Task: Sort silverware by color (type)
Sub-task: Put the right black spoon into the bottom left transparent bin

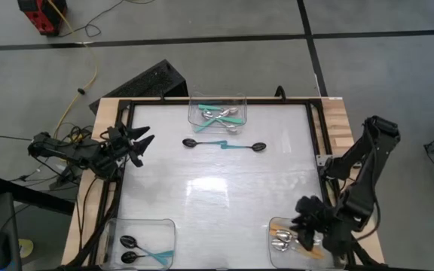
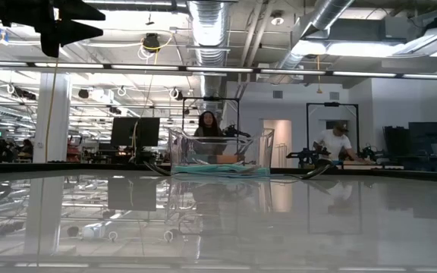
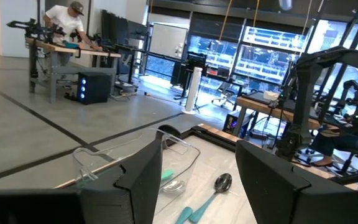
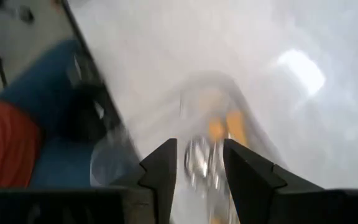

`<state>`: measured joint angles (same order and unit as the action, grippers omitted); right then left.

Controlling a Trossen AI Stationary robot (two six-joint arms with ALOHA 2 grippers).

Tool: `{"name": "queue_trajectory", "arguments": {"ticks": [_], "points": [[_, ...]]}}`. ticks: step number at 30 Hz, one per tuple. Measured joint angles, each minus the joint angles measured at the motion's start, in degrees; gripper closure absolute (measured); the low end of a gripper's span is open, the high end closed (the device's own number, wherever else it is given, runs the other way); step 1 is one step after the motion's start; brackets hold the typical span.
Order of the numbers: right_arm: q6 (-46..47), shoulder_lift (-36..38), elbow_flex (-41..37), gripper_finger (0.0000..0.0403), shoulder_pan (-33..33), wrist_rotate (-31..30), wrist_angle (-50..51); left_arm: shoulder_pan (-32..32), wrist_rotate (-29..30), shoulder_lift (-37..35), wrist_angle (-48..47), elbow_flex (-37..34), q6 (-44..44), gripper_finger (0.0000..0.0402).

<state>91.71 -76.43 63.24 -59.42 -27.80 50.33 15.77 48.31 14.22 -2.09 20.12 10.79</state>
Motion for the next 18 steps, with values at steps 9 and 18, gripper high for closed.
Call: {"name": "queue_trajectory", "arguments": {"ticks": [9, 18], "points": [[-19.5, 0.3, 0.0, 0.0246, 11.29, -12.16, -0.01, 0.0, 0.02, 0.0, -0.61, 0.0, 0.7, 0.0212], [-40.99, 0.27, 0.0, 0.0246, 24.29, -17.39, -2.39, 0.0, 0.02, 0.0, -1.79, 0.0, 2.34, 0.0212]]}}
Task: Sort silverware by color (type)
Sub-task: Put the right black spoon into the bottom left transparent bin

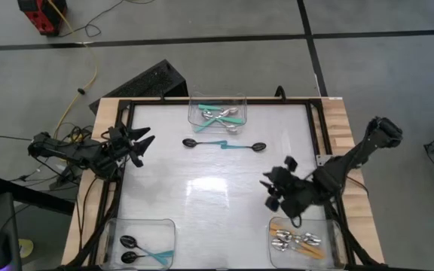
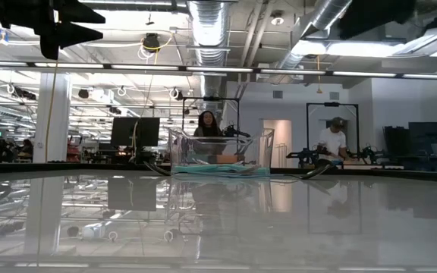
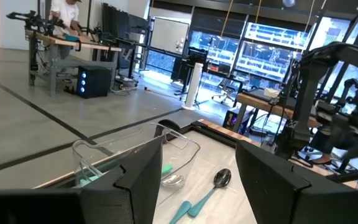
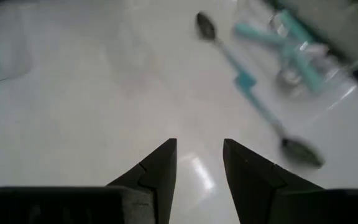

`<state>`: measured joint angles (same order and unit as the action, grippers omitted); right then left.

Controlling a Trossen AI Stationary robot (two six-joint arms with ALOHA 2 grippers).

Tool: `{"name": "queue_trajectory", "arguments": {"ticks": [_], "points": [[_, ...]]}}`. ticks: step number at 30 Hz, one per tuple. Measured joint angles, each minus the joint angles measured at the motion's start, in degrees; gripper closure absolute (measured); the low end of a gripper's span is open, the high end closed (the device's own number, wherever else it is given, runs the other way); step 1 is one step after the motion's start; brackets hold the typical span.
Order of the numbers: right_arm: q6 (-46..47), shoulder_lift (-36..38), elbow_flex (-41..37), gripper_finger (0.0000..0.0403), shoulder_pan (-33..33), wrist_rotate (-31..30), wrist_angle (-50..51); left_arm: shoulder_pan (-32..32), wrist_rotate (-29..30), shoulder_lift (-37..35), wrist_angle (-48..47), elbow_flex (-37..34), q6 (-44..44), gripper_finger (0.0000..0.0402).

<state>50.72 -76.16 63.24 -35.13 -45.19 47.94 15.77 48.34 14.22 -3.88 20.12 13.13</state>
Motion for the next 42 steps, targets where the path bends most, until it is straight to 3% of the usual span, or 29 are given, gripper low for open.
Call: {"name": "queue_trajectory", "arguments": {"ticks": [9, 15, 23, 31, 42], "points": [[-15.36, -0.04, 0.0, 0.0246, 14.94, 1.22, -2.39, 0.0, 0.02, 0.0, -1.97, 0.0, 1.12, 0.0212], [-31.5, -0.04, 0.0, 0.0246, 22.82, 9.65, -8.92, -0.01, 0.01, 0.0, -2.4, 0.0, 1.54, 0.0212], [-41.58, 0.23, -4.28, 0.0246, 29.83, 16.57, -15.05, 0.0, -2.98, 0.0, -2.46, 0.0, 1.99, 0.0212], [-45.89, 0.82, -14.58, 0.0246, 35.03, 25.21, -36.14, -0.01, -3.03, 0.0, -2.34, 0.0, 2.31, 0.0212], [-49.22, 0.81, -26.72, 0.0246, 37.48, 25.8, -69.36, 0.0, -3.05, 0.0, -2.7, 0.0, 2.68, 0.0212]]}}
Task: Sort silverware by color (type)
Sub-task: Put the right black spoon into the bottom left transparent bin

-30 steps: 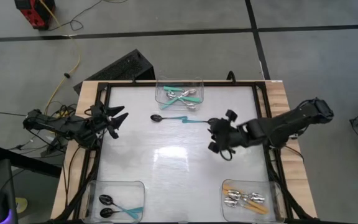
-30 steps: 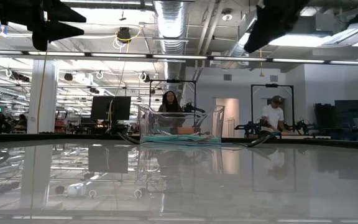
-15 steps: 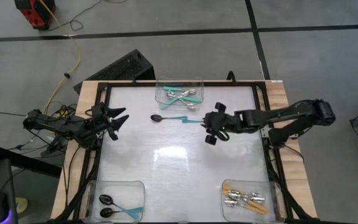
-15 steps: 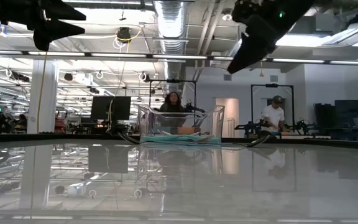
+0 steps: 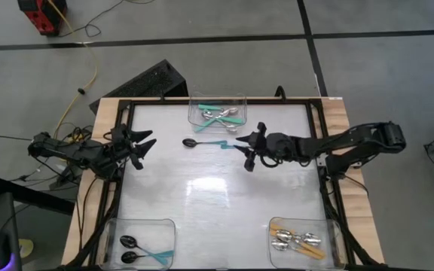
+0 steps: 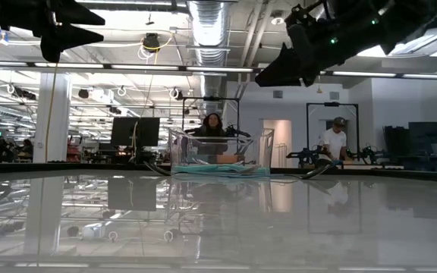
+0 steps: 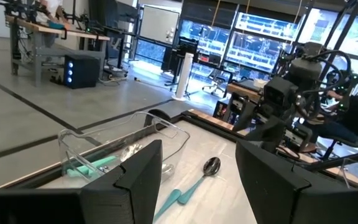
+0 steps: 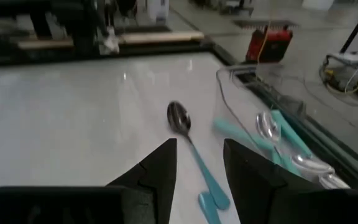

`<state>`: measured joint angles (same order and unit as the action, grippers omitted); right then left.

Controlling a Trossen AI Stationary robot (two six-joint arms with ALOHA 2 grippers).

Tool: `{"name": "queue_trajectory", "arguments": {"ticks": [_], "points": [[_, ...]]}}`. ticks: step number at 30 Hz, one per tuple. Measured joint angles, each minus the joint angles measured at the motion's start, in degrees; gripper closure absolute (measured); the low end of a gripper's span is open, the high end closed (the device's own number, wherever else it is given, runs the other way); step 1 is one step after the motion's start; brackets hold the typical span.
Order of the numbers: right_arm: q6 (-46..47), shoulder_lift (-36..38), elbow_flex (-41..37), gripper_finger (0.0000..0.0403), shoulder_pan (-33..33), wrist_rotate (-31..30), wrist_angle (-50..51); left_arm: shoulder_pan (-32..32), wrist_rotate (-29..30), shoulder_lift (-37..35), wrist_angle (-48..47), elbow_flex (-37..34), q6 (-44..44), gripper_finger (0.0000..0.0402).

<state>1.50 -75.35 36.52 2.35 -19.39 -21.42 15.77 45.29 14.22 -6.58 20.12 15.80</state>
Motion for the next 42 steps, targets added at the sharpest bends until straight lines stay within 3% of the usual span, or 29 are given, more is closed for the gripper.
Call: {"name": "queue_trajectory", "arguments": {"ticks": [42], "points": [[5.58, -0.02, -1.8, 0.0246, 0.0, -0.12, -0.64, 0.0, -1.37, 0.0, -0.54, 0.0, -0.05, 0.0212]]}}
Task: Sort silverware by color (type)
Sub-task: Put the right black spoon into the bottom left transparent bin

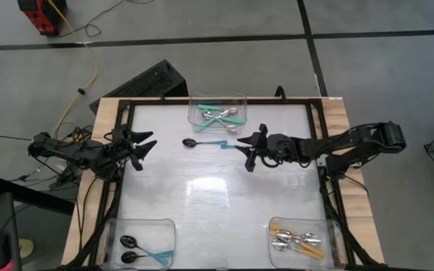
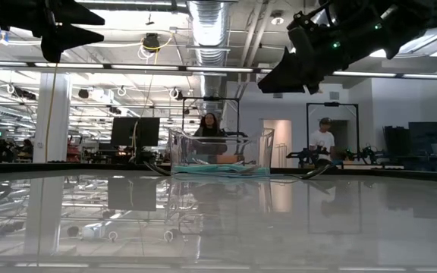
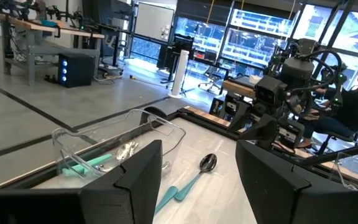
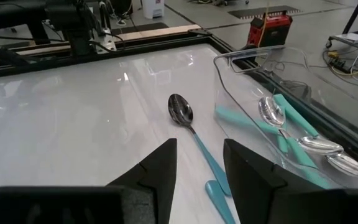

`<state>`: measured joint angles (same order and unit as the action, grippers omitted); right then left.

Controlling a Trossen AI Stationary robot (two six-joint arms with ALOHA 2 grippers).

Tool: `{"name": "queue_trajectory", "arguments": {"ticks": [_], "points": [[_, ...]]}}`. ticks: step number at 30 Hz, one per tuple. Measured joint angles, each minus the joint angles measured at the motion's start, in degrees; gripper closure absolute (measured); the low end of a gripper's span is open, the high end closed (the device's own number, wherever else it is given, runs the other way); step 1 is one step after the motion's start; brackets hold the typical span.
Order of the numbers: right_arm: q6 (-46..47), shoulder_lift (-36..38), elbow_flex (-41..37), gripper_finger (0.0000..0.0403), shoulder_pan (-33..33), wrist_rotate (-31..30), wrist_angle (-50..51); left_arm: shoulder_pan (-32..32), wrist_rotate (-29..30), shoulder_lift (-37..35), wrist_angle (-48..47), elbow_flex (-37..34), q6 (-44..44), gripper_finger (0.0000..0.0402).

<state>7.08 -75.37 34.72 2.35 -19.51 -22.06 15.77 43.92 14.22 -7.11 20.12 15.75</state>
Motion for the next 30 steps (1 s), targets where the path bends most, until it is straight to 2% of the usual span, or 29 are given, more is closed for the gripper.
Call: {"name": "queue_trajectory", "arguments": {"ticks": [30], "points": [[-1.34, 0.0, 0.0, 0.0246, 0.1, -0.04, 1.66, 0.0, 1.8, 0.0, -1.36, 0.0, 1.15, 0.0212]]}}
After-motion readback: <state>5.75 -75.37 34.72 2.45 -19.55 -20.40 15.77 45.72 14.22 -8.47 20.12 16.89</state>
